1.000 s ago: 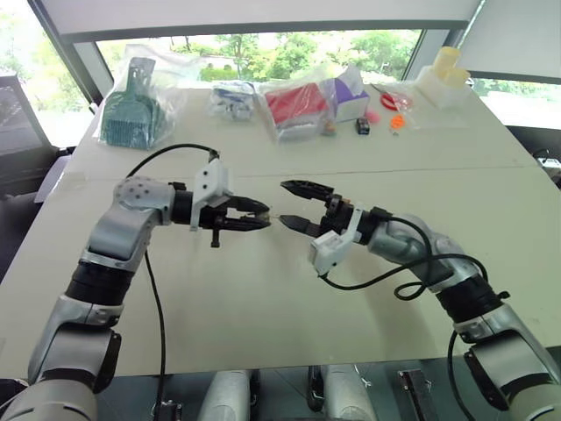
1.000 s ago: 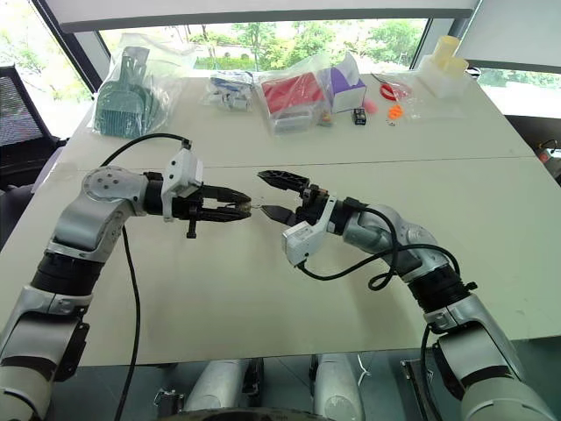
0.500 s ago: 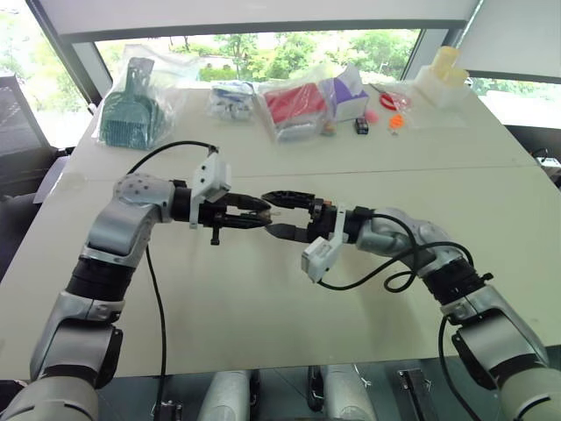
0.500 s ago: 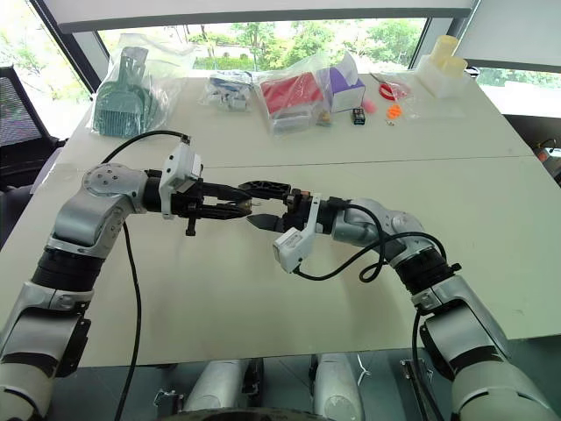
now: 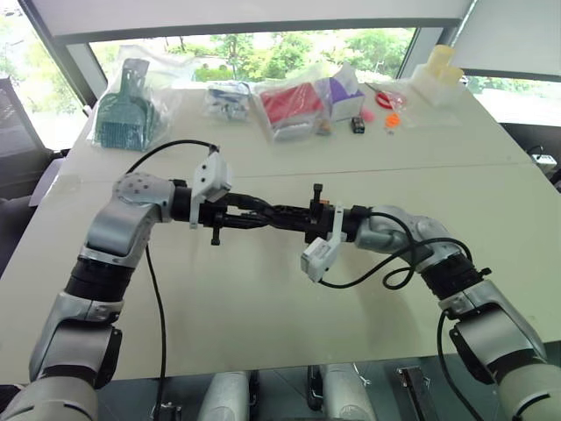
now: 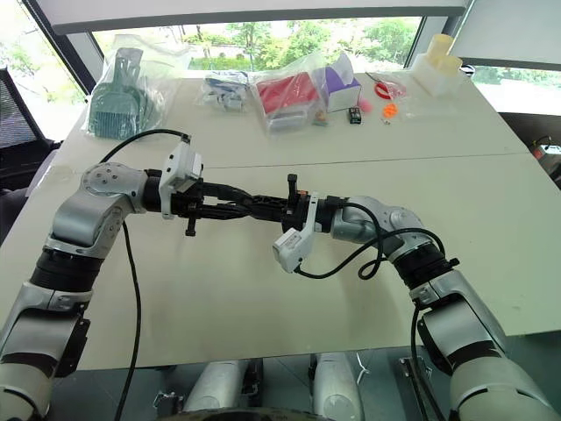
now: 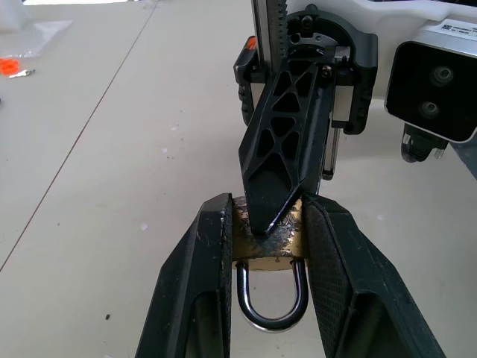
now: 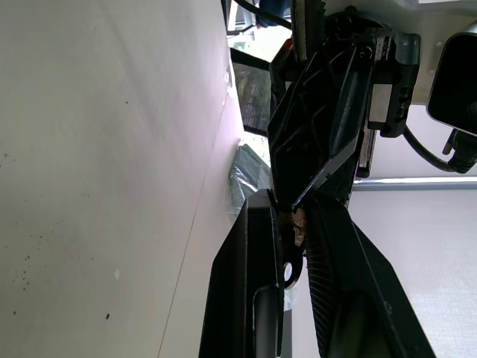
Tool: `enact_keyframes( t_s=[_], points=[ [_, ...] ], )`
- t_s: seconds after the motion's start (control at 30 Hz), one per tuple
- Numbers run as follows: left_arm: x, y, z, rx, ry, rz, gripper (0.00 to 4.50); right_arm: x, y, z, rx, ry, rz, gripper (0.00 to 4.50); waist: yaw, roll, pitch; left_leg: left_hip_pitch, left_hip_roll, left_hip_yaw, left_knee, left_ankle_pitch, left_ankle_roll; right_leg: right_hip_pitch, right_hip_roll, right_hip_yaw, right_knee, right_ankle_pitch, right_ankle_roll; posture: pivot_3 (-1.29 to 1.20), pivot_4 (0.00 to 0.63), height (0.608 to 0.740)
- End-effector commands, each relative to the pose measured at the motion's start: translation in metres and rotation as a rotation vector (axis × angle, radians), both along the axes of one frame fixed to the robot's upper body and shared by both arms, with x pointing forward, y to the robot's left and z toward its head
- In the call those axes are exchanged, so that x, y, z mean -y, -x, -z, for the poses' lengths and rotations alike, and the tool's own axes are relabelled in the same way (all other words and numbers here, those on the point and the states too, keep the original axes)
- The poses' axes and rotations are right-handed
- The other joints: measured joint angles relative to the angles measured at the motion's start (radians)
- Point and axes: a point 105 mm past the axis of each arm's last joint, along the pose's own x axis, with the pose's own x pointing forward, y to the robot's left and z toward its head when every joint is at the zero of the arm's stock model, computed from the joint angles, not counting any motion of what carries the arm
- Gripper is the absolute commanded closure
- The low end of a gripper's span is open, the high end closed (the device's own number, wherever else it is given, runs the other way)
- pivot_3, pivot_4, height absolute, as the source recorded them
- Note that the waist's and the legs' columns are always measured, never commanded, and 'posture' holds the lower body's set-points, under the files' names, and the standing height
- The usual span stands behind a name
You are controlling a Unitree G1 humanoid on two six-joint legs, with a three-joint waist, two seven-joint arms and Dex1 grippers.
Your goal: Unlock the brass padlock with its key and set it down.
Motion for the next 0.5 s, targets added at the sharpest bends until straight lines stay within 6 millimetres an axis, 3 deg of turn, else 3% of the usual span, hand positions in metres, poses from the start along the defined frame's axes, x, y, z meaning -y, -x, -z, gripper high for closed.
enact_keyframes(
  t_s=[0.03,0.27,0.5],
  points=[
    [-0.002,0.000,-0.010,0.009,0.017,-0.036,3.19,-0.006,0.003,-0.014,0.036,-0.036,-0.030,4.50,0.000,0.000,0.000,0.000,0.000,0.000,0.000,0.000,0.000,0.000,0.000,0.000,0.000,0.000,0.000,0.00,0.150,0.740],
    [-0.011,0.007,-0.015,0.003,0.011,-0.055,0.04,-0.004,-0.001,-0.013,0.024,-0.033,-0.012,4.50,0.000,0.000,0.000,0.000,0.000,0.000,0.000,0.000,-0.001,0.000,0.000,0.000,0.000,0.000,0.000,0.00,0.150,0.740],
    [-0.026,0.014,-0.031,0.030,0.064,-0.106,0.04,-0.003,-0.002,-0.012,0.015,-0.033,-0.001,4.50,0.000,0.000,0.000,0.000,0.000,0.000,0.000,0.001,-0.001,0.000,0.000,0.000,0.000,0.000,0.000,0.00,0.150,0.740]
  ],
)
